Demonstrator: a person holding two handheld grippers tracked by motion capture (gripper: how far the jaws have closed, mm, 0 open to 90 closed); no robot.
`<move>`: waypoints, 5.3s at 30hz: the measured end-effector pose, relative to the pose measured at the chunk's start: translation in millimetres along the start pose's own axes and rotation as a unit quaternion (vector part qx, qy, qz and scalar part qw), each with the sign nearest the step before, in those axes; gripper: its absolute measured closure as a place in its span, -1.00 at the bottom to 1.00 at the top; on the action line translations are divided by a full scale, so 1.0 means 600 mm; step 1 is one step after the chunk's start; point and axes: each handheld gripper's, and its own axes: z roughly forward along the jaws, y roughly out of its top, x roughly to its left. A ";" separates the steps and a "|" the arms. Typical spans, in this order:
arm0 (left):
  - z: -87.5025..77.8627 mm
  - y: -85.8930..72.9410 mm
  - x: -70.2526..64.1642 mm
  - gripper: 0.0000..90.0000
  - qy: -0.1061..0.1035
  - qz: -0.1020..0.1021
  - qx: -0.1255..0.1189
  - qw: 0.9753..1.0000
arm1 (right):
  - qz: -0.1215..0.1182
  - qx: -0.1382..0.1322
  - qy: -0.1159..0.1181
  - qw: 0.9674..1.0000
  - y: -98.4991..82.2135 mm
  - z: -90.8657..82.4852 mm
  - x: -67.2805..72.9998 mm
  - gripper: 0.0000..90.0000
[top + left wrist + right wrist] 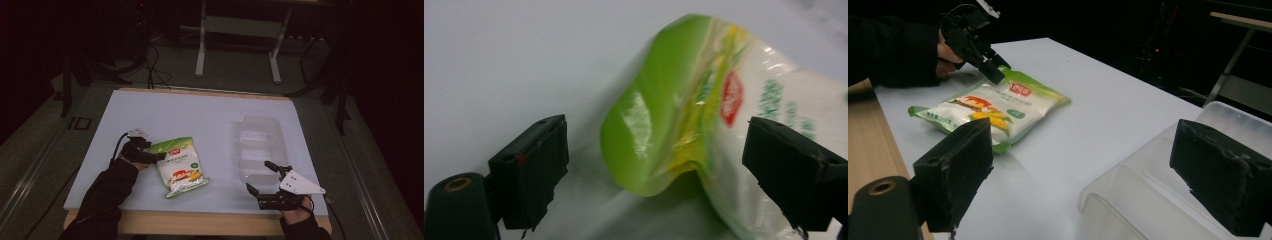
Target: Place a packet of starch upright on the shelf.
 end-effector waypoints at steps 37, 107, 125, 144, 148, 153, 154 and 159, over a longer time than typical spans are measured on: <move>-0.029 0.023 -0.087 0.82 -0.012 0.090 -0.009 0.996 | 0.035 -0.004 -0.009 0.999 0.007 -0.006 -0.016 -0.71; -0.174 0.130 -0.291 0.84 -0.160 0.212 -0.183 0.947 | 0.039 0.028 0.155 0.987 0.130 0.121 -0.012 -0.31; -0.164 0.136 -0.302 0.83 -0.174 0.194 -0.184 0.948 | 0.001 0.088 0.172 0.981 0.150 0.130 0.012 0.63; -0.175 0.124 -0.300 -0.40 -0.215 0.189 -0.204 0.936 | -0.012 0.052 0.154 0.987 0.194 0.060 -0.020 0.81; -0.168 0.112 -0.287 -0.71 -0.192 0.173 -0.195 0.946 | -0.019 0.039 0.128 0.991 0.206 0.030 -0.044 0.81; -0.162 0.104 -0.275 -0.98 -0.199 0.152 -0.184 0.951 | -0.018 0.031 0.119 0.992 0.215 0.004 -0.067 0.81; -0.160 0.095 -0.268 -0.98 -0.188 0.147 -0.184 0.953 | -0.018 0.031 0.119 0.992 0.215 0.004 -0.067 0.81; -0.157 0.078 -0.258 -0.98 -0.174 0.145 -0.181 0.957 | -0.013 0.032 0.095 0.995 0.217 -0.035 -0.099 0.82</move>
